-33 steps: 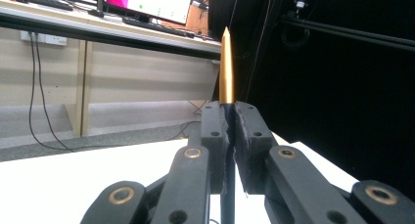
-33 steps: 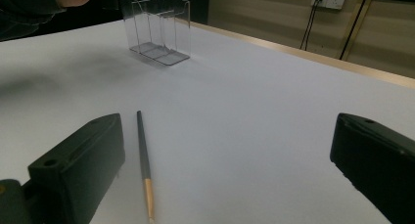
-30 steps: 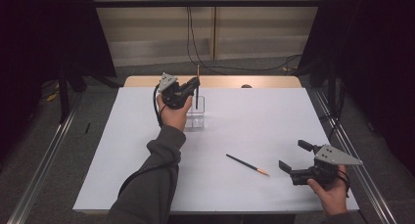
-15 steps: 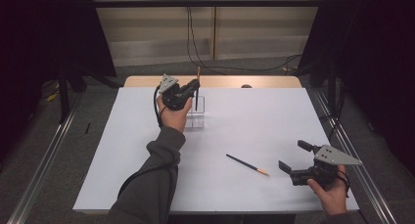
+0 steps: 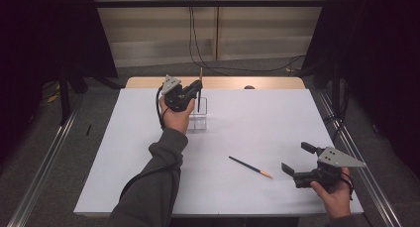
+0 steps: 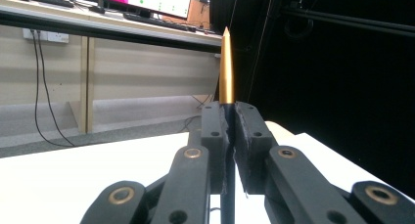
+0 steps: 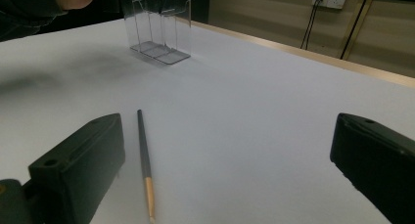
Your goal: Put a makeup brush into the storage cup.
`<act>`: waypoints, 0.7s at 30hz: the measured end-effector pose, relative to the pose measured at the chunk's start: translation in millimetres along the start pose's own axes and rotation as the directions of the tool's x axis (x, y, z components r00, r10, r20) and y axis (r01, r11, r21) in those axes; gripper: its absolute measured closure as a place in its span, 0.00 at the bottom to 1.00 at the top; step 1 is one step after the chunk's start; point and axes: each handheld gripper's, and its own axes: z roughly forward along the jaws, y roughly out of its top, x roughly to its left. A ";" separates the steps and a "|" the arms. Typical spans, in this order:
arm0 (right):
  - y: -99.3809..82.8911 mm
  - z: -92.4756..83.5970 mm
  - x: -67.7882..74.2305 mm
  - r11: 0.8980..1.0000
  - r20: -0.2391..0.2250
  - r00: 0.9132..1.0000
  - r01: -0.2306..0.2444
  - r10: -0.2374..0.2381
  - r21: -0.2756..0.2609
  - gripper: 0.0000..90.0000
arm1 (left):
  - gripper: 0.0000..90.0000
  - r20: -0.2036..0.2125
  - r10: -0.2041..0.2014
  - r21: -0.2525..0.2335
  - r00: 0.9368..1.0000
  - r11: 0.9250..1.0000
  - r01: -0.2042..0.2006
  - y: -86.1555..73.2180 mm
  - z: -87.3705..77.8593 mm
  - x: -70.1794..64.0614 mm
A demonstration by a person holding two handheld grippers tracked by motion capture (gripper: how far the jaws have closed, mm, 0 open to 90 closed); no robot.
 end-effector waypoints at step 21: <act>0.1 0.5 -0.2 1.000 -0.001 1.000 0.005 -0.005 0.000 0.00 | 0.93 -0.018 0.009 0.021 1.000 1.000 -0.009 -4.3 -2.8 3.9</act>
